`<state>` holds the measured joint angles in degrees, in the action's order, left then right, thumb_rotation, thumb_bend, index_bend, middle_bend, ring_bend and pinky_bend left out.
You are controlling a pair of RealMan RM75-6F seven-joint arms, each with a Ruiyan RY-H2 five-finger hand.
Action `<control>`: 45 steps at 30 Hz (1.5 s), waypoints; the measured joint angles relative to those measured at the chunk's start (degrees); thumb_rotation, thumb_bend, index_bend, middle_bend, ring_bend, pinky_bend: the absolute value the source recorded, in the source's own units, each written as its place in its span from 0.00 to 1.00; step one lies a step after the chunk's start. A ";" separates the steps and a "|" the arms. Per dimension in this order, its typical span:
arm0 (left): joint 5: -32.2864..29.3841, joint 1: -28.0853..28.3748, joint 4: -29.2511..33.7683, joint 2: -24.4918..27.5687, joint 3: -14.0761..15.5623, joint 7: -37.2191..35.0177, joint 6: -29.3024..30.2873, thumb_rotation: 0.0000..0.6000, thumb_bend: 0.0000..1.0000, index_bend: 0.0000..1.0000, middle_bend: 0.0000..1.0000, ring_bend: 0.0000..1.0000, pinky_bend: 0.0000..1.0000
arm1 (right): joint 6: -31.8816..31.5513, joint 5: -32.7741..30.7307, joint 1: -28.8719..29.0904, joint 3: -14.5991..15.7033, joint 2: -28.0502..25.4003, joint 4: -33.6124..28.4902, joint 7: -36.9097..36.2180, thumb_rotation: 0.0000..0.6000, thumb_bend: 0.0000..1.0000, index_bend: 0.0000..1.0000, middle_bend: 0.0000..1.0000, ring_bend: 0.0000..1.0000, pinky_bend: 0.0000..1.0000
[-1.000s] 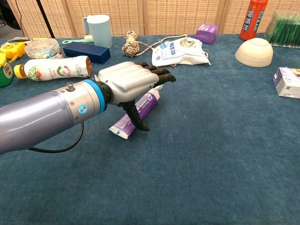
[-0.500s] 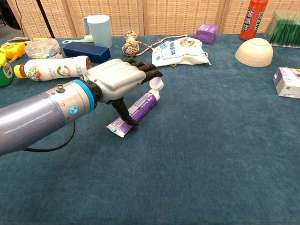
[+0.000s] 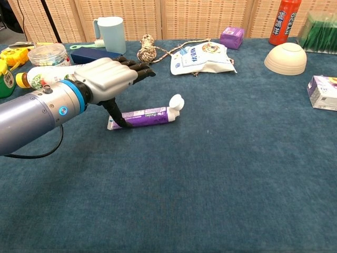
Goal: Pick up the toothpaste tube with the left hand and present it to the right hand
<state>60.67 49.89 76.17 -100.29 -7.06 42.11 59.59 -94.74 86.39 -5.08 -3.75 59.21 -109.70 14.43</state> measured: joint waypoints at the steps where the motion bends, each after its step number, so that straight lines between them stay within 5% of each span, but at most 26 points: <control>1: -0.48 0.01 -0.37 0.00 -0.39 -0.12 -0.19 0.80 0.08 0.00 0.00 0.00 0.00 | 0.00 0.02 0.00 0.01 0.00 -0.08 0.12 1.00 0.00 0.05 0.00 0.00 0.00; 14: 0.36 -0.56 2.71 3.69 -2.32 -7.54 -2.48 0.84 0.08 0.00 0.00 0.00 0.00 | 0.37 0.25 0.30 -0.08 -0.10 -0.59 0.61 1.00 0.00 0.05 0.00 0.00 0.00; 21: 0.84 -1.64 7.61 7.72 -1.96 -14.52 -5.95 0.94 0.08 0.16 0.09 0.15 0.14 | 0.79 0.07 0.59 -0.20 0.13 -0.16 0.12 1.00 0.00 0.05 0.00 0.00 0.00; 29: -0.83 -0.96 5.62 5.38 -2.22 -15.40 -7.70 1.00 0.08 0.31 0.25 0.31 0.26 | 0.56 -0.19 0.36 -0.16 0.02 -0.05 0.07 1.00 0.00 0.05 0.00 0.00 0.00; 45: -3.89 1.79 -0.50 -0.77 -4.78 -16.62 -9.18 1.00 0.29 0.35 0.26 0.33 0.34 | 0.33 -1.05 -0.03 -0.15 -0.16 0.12 0.02 1.00 0.00 0.05 0.00 0.00 0.00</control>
<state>56.78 51.68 75.68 -101.05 -11.83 25.49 50.41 -94.41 85.35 -5.11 -3.90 59.05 -109.58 14.46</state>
